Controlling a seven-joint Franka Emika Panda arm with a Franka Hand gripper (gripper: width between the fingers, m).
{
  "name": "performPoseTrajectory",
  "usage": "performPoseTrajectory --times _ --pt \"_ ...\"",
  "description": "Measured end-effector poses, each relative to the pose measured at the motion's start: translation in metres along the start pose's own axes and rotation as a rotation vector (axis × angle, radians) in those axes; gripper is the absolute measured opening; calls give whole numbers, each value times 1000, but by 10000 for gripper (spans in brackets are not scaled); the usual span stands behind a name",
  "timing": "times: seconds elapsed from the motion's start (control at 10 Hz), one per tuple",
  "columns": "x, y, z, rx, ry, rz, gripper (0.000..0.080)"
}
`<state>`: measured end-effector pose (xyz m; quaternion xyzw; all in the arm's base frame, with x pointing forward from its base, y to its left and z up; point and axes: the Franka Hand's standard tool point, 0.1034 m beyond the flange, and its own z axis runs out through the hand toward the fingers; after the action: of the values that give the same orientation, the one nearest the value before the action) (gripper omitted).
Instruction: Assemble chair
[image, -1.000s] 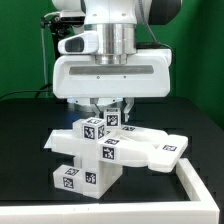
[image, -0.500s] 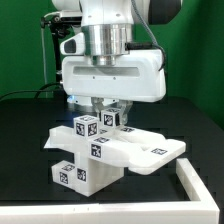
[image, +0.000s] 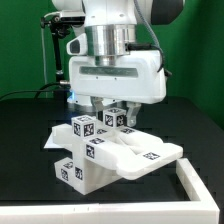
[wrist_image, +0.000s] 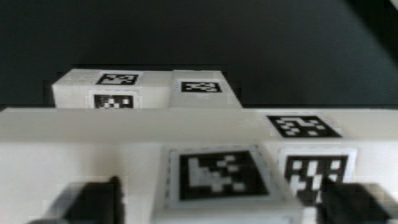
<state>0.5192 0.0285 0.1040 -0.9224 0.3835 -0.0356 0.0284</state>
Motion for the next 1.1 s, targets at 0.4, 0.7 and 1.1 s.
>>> performPoseTrajectory --times 0.4,0.7,1.1 --pt "2 1 0 0 1 -273 648" --pt "1 0 0 -22 7 -602 649" --pt "2 -1 -1 -58 12 -971 649"
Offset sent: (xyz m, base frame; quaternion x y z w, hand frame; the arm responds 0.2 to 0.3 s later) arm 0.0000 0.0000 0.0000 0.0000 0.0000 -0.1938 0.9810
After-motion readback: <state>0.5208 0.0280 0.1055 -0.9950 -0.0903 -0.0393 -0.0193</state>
